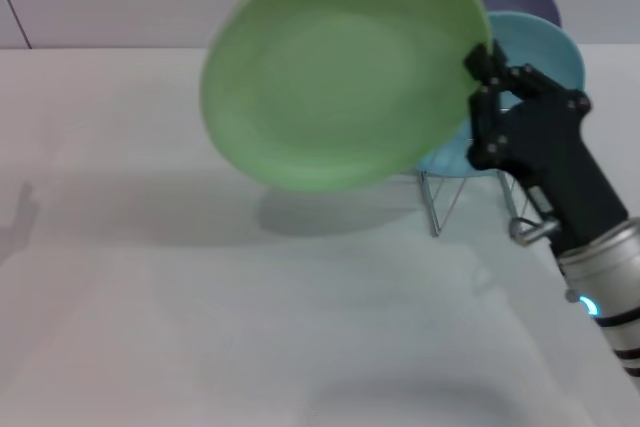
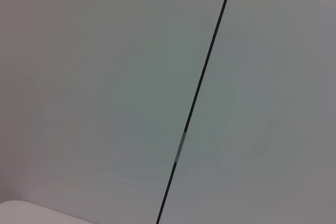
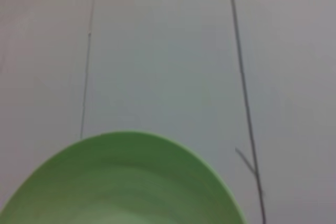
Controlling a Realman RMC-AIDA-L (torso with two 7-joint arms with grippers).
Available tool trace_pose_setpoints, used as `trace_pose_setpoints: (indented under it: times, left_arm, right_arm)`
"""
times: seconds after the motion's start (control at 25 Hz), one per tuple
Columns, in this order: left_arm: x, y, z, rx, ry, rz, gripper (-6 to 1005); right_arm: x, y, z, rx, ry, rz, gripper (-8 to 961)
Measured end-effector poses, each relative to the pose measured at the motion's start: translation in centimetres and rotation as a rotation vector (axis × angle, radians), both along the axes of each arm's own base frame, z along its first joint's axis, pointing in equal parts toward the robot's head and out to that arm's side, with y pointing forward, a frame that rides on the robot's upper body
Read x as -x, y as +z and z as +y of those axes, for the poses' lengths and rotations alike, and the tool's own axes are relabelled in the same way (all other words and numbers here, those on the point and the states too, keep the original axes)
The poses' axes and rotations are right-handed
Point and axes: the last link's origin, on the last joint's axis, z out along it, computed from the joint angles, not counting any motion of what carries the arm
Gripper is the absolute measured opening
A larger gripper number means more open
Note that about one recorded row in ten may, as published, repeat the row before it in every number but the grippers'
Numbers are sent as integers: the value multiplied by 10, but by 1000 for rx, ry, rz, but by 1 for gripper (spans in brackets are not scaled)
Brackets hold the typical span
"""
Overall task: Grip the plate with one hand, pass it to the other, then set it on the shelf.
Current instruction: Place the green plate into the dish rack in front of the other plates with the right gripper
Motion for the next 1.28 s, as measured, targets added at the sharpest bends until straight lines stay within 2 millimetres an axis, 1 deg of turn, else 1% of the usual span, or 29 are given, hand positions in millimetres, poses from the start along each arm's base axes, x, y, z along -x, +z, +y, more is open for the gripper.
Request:
trace_pose_setpoints:
  times: [0.08,0.12,0.16,0.4,0.48,0.52,0.6,0.8,1.04,1.28]
  left_arm:
    - [0,0,1,1,0,1,754]
    - [-1,-1,2,4,0,0,754]
    - [-1,-1,2,4,0,0,754]
    - [-3,-2,4,7,-6,0,753]
    - [-3,-2,5,8,-7,-1,753]
    - [-3,-2,5,8,-7,-1,753]
    - [-4,-2,5,9,-9,-1,753]
    - [-5,-3,6,11,-13,-1,753]
    - [-5,-3,6,12,-12,-2,753]
    - [-5,-4,6,19,-17,-12,752]
  right_arm:
    - [-7,6,-2,7,3,32,19]
    - [-14,13,-4,6,1,66,19]
    - [-14,13,-4,6,1,66,19]
    - [-33,28,-16,-34,-45,143,19]
    - [-35,30,-18,-40,-54,153,19]
    - [-41,33,-21,-47,-73,173,19]
    - [-44,35,-22,-47,-80,181,19]
    - [-61,44,-23,-20,-112,220,19]
    - [-69,53,-18,9,-116,247,19]
    - [-68,54,-15,17,-109,259,19]
